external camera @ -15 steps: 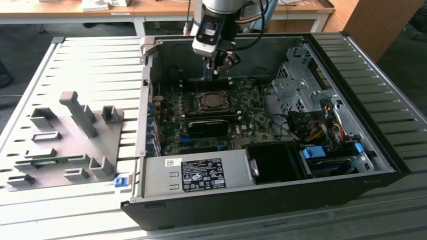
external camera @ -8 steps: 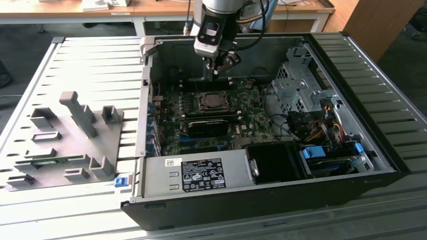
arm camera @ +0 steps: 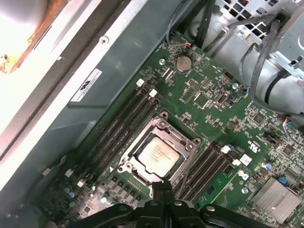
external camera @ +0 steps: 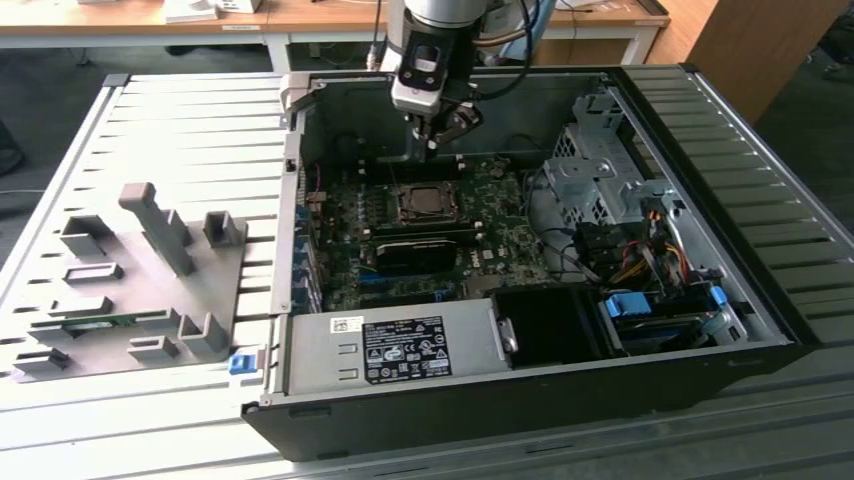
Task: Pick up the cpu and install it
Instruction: 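Install the first cpu locking lever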
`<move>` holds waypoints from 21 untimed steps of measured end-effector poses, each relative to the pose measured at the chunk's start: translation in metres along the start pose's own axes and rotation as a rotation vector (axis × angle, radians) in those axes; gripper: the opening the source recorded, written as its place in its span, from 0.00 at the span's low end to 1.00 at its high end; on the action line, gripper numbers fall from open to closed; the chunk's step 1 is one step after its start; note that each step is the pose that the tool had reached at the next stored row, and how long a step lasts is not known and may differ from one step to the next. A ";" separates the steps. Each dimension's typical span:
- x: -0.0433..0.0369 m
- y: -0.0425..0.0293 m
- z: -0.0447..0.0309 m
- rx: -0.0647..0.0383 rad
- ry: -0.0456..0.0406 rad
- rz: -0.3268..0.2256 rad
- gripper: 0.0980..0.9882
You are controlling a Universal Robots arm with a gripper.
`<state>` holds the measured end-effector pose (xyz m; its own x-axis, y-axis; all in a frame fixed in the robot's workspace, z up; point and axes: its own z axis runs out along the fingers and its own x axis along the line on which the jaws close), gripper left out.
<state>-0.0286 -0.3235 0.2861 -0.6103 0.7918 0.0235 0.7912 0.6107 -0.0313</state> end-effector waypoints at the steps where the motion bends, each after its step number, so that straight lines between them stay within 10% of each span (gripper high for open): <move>1: 0.0000 0.0000 0.0000 0.000 -0.0001 -0.005 0.01; 21: -0.0001 0.0002 0.0007 -0.006 -0.0031 -0.210 0.01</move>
<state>-0.0284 -0.3234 0.2854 -0.7620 0.6471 0.0257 0.6468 0.7624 -0.0196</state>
